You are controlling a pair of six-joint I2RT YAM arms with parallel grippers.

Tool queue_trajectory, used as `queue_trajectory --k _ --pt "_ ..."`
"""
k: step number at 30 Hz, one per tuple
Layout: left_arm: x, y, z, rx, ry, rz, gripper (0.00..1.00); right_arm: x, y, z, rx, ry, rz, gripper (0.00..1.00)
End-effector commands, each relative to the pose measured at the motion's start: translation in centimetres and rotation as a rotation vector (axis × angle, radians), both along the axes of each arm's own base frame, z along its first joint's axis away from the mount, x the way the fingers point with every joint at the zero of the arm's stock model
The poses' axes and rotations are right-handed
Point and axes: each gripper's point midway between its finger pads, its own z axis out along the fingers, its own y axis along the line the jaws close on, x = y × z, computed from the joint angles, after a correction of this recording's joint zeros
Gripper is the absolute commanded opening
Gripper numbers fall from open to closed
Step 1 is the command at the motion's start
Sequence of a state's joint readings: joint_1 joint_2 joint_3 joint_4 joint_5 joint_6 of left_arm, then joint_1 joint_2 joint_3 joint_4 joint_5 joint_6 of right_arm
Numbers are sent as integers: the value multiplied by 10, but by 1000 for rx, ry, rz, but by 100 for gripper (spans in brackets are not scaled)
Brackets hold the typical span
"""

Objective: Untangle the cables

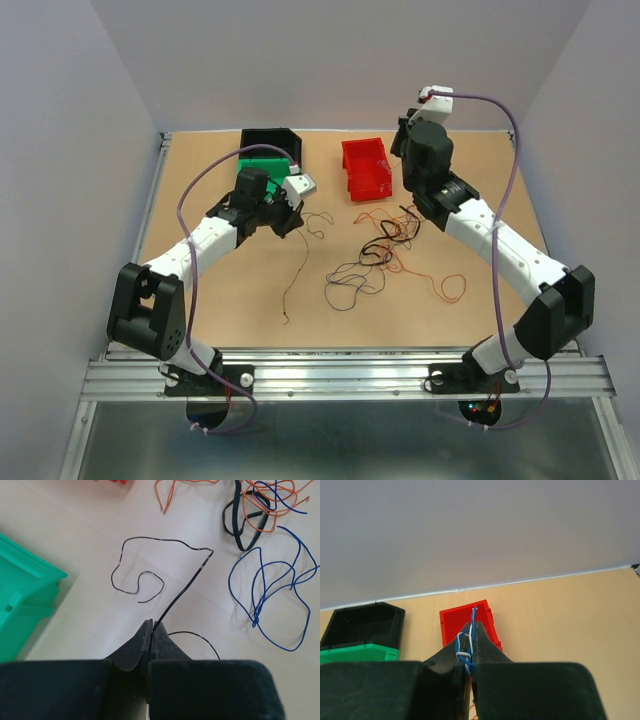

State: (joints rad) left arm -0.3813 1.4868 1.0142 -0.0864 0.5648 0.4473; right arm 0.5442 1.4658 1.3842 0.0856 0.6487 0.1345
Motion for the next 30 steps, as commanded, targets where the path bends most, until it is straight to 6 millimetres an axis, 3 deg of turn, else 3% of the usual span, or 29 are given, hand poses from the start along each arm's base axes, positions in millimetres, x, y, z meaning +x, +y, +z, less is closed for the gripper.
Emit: queue_trajectory --k 1,11,15,21,25,30 --pt "1 -6 10 -10 -58 -6 0 15 4 40 59 -113 -3 1" --pt "-1 -14 -3 32 -50 -15 0 51 23 -15 30 -43 8 1" --pt "-1 -14 -4 34 -54 -15 0 62 21 -22 26 -35 -10 1" --pt "0 -15 -7 42 -52 -13 0 60 27 10 58 -91 51 1" --pt "1 -14 -7 43 -51 -11 0 47 32 34 98 -133 114 1" --pt "0 -15 -8 48 -50 -13 0 29 24 61 127 -182 122 1"
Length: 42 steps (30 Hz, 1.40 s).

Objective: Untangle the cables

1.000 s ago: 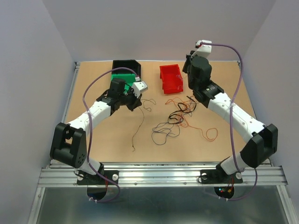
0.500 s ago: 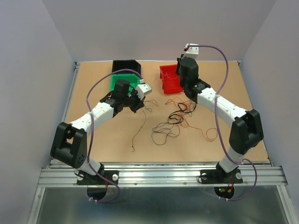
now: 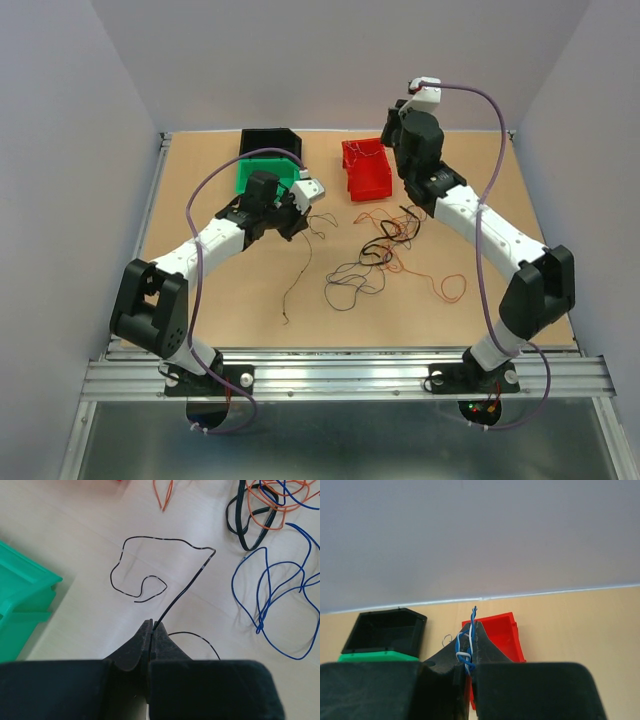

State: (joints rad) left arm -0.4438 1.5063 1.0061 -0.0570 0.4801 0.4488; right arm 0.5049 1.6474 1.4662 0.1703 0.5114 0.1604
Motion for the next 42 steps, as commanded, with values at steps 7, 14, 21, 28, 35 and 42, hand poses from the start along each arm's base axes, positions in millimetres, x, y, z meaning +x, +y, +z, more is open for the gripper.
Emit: queue_trajectory --k 7,14,21,28,35,42 --pt "1 -4 1 3 -27 -18 0 -32 -19 104 114 -214 -1 1" --pt "-1 -5 2 -1 -27 -20 0 -24 -20 85 89 -177 -30 1" --pt "-1 -5 2 1 -28 -19 0 -8 -11 50 68 -114 -29 1" --pt "-1 -4 2 4 -31 -19 0 4 -5 12 42 -50 -39 1" --pt "-1 -5 0 7 -25 -20 0 22 4 -39 16 34 -31 1" --pt "-3 -7 -3 14 -20 -28 0 48 12 -91 -33 114 -48 1"
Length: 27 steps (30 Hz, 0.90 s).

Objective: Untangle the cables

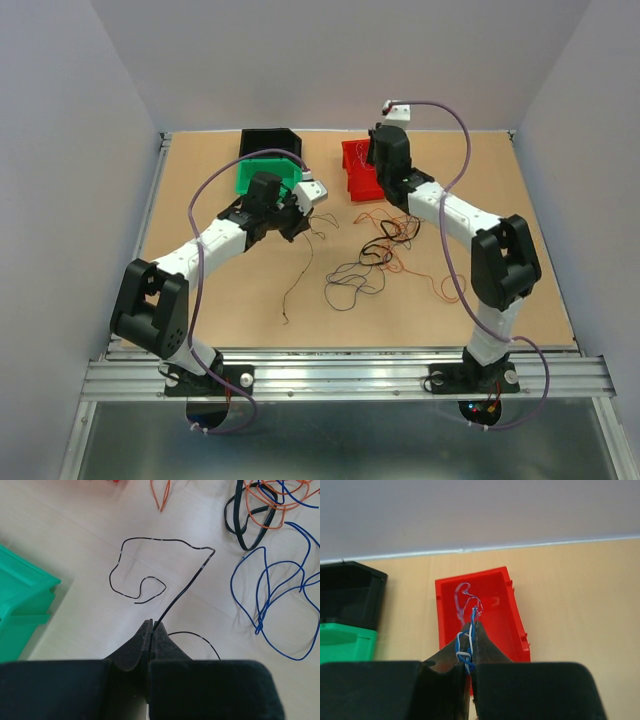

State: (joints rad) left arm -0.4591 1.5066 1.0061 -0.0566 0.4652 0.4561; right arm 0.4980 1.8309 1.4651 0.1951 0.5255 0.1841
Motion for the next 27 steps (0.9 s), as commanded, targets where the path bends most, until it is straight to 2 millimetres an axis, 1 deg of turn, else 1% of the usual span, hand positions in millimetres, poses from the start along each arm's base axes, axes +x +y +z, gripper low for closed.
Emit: queue_trajectory --k 1,2,4,5,6,7,10,11,12,13,15,16,17,18,19,20,21,23,25,26,27 --pt "-1 -4 -3 1 -10 -19 0 19 1 -7 12 -17 -27 1" --pt "-1 -4 -3 2 -9 -19 0 27 2 -16 3 -5 -30 1" --pt "-1 -5 -5 4 -6 -21 0 36 3 -26 -4 10 -30 1" --pt "-1 -5 -6 7 -4 -20 0 42 3 -24 0 5 -30 1" --pt "-1 -5 -8 9 2 -21 0 48 7 -40 -7 27 -20 1" --pt "-1 -6 -7 9 0 -21 0 52 8 -45 -9 35 -18 1" --pt "-2 -7 -9 12 3 -27 0 66 10 -59 -7 48 -15 1" --pt "-2 -7 -9 12 4 -26 0 71 12 -54 0 41 -8 1" --pt "-3 -7 -10 15 6 -27 0 73 10 -65 -9 62 -11 1" --pt "-3 -8 -12 16 12 -29 0 78 14 -68 -5 64 -3 1" --pt "-3 -8 -13 20 13 -29 0 83 15 -74 -8 79 1 1" --pt "-4 -9 -13 22 15 -30 0 87 17 -71 -1 73 7 1" --pt "-4 -9 -13 21 13 -33 0 90 17 -84 -2 94 10 1" --pt "-3 -9 -14 22 15 -32 0 93 18 -89 0 103 16 1" --pt "-4 -10 -13 22 14 -34 0 97 20 -87 17 99 29 1" --pt "-3 -9 -13 23 13 -33 0 98 22 -94 16 114 37 1" --pt "-4 -10 -14 24 17 -34 0 101 20 -107 16 136 36 1" --pt "-5 -10 -15 26 18 -36 0 104 22 -117 30 160 52 1" --pt "-5 -11 -15 28 18 -37 0 105 24 -134 35 194 67 1" --pt "-5 -11 -16 28 19 -37 0 106 25 -135 40 197 74 1" --pt "-5 -11 -15 27 19 -36 0 107 27 -146 39 217 87 1"
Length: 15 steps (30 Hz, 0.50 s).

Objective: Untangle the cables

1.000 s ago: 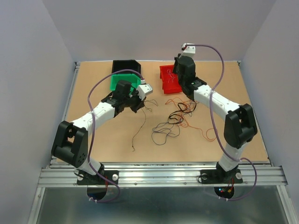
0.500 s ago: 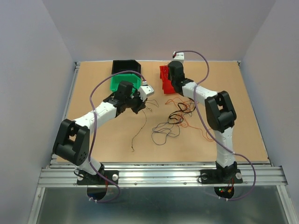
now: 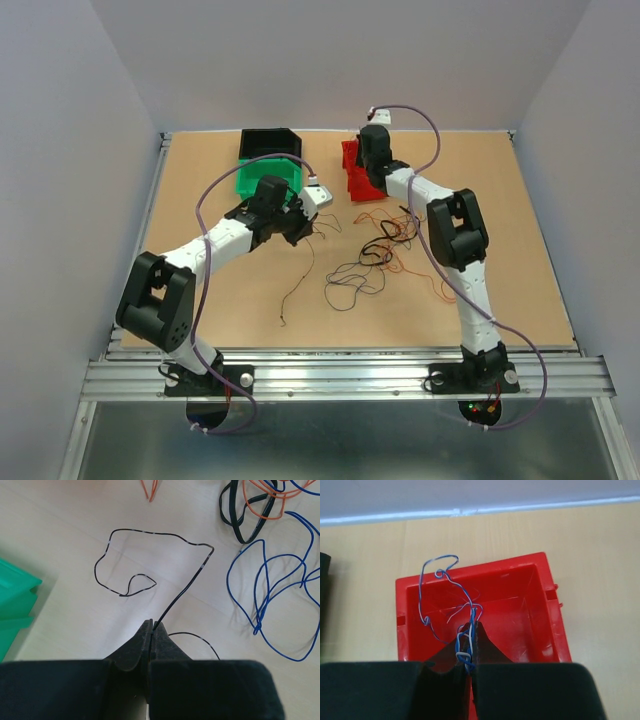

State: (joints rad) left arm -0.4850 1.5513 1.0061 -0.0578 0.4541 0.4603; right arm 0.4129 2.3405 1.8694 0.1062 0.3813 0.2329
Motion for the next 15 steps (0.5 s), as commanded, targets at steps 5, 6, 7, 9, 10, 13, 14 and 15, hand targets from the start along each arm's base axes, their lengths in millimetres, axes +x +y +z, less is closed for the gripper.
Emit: queue_trajectory --k 5,6,7,9,10,13,14,15 --pt "-1 -4 2 0 -15 -17 0 12 12 -41 48 119 65 1" --pt "-1 -4 2 0 -15 -17 0 11 11 -45 48 133 64 1" --pt "-1 -4 3 1 -17 -15 0 13 13 -47 51 138 65 1" --pt "-2 -4 2 1 -17 -17 0 11 9 -52 43 160 61 1" --pt "-2 -4 2 1 -15 -17 0 9 9 -54 40 165 59 1" --pt "-1 -4 1 4 -15 -14 0 6 6 -45 40 162 59 1" --pt "-1 -4 1 5 -16 -14 0 6 7 -30 47 143 63 2" --pt "0 -4 0 8 -14 -13 0 5 7 -24 51 135 68 5"
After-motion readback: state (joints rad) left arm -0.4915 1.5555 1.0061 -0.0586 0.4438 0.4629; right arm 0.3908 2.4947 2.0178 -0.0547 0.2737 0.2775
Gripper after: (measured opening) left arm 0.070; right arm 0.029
